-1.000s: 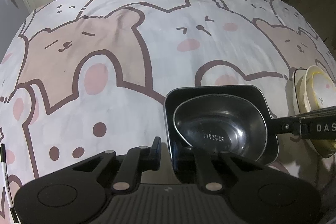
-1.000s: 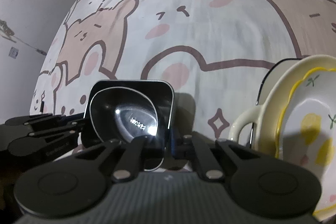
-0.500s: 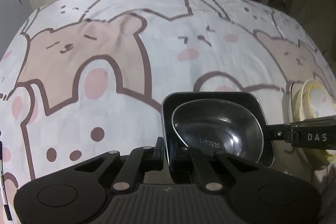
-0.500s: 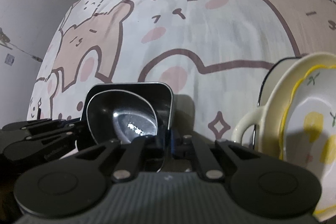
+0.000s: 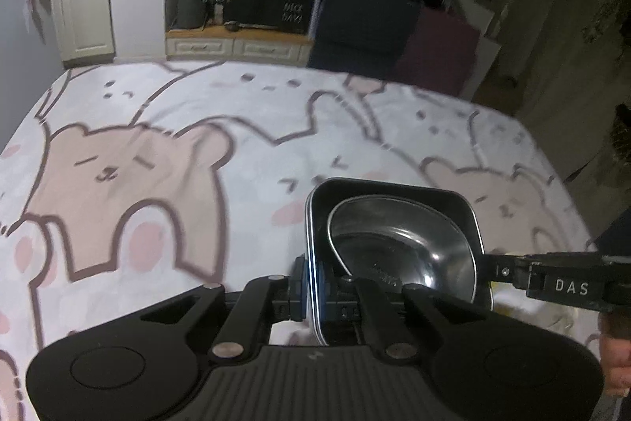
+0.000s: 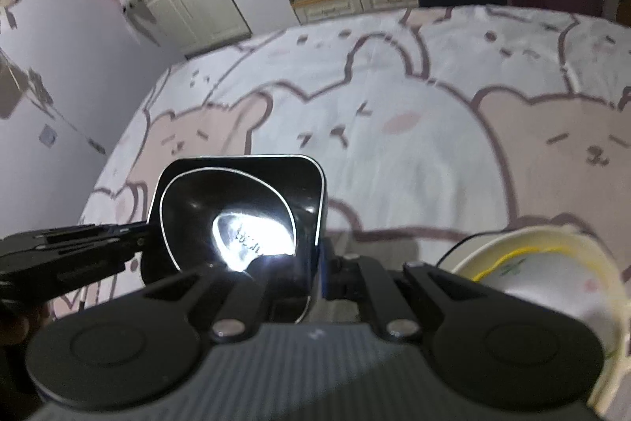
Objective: Organize plates and bowls
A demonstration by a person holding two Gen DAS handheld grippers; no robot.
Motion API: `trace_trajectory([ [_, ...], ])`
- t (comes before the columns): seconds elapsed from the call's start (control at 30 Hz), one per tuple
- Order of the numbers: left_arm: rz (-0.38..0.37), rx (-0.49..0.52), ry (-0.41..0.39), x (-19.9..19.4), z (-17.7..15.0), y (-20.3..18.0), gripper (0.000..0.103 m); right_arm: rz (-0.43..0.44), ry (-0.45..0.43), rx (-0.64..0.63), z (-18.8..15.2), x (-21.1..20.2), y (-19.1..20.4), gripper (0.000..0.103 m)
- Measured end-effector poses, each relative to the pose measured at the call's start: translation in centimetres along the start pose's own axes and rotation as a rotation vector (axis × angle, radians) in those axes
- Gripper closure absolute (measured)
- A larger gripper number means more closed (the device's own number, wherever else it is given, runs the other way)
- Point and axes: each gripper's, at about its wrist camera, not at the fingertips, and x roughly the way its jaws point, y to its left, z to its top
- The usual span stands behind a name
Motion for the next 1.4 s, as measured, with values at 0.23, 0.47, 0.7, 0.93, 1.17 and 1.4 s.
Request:
trace_trajectory([
  [0.23, -0.072, 0.018, -0.027, 0.3, 0.3, -4.7, 0.097, -0.026, -0.069, 0.031, 0.7, -4.3, -4.3, 0.098],
  [0.47, -0.136, 0.034, -0.008, 1.3, -0.2, -8.6, 0.097, -0.070, -0.111, 0.050, -0.5, -8.2, -7.7, 0.099],
  [0.7, -0.193, 0.061, 0.051, 2.8, -1.9, -11.9, 0.095, -0.107, -0.104, 0.074, -2.5, -10.4, -11.3, 0.098],
  [0.93, -0.238, 0.078, 0.115, 3.8, -3.7, -14.1, 0.094, -0.118, -0.082, 0.101, -4.6, -12.3, -14.4, 0.099],
  [1.17, -0.256, 0.076, 0.171, 4.7, -4.9, -15.0, 0.094, -0.125, -0.040, 0.122, -6.4, -13.0, -15.8, 0.099],
  [1.4, -0.240, 0.073, 0.181, 5.1, -4.9, -15.0, 0.094, -0.117, -0.013, 0.132, -7.2, -12.7, -16.4, 0.098],
])
